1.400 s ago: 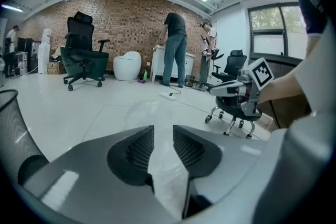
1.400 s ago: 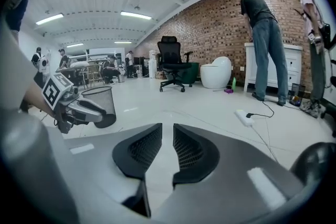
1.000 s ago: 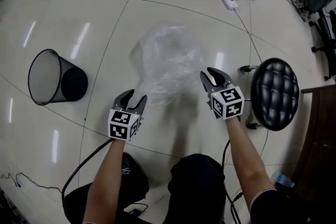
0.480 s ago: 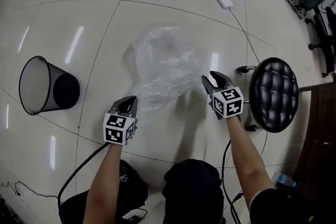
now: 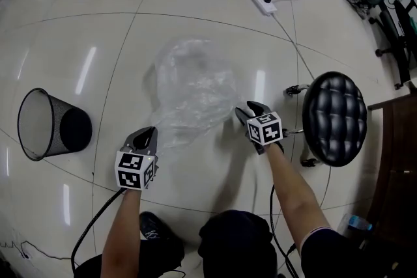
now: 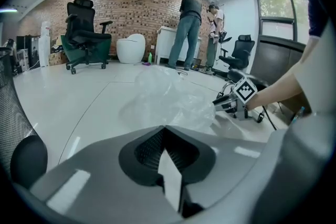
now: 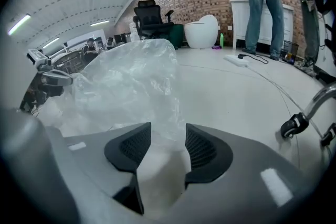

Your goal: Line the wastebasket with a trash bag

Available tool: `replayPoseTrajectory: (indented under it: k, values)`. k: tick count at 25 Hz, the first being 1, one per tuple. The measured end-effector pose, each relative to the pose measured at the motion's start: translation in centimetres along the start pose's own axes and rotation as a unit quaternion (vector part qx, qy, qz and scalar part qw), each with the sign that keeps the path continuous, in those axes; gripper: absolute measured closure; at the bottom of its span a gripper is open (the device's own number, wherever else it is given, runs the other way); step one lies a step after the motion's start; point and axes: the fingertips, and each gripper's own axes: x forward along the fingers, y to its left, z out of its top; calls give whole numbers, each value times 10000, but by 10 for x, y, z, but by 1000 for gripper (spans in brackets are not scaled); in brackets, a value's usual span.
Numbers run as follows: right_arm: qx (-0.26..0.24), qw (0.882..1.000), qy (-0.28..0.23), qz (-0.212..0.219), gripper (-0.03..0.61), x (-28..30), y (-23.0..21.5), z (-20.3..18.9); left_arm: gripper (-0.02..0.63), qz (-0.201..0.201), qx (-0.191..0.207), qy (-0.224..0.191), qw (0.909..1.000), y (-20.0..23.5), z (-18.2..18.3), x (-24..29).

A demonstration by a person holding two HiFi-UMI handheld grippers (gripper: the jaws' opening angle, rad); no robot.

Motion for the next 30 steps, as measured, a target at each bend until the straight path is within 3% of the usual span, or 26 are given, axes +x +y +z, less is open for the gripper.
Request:
replayPoseTrajectory:
  k: [2, 3, 5, 6, 10, 18, 30]
  values:
    - [-3, 9999, 104, -42, 394, 6, -3, -6, 603, 2, 5, 5, 10000, 1, -2, 1]
    - [-35, 9999, 142, -65, 427, 8, -3, -9, 602, 3, 9, 14, 10000, 2, -3, 1]
    - [-130, 9998, 159, -64, 558, 8, -1, -10, 602, 12, 28, 42, 10000, 4, -5, 1]
    - [-175, 9997, 150, -25, 575, 7, 1, -10, 602, 15, 45, 51, 10000, 5, -5, 0]
    - [-330, 9992, -58, 199, 577, -6, 14, 7, 602, 13, 177, 1, 9998, 7, 5, -6]
    - [-863, 9905, -884, 609, 577, -45, 55, 99, 602, 284, 365, -403, 9981, 31, 61, -39]
    - [-1373, 9642, -1880, 1268, 577, -88, 136, 246, 603, 1009, 311, -1173, 9875, 82, 149, -122]
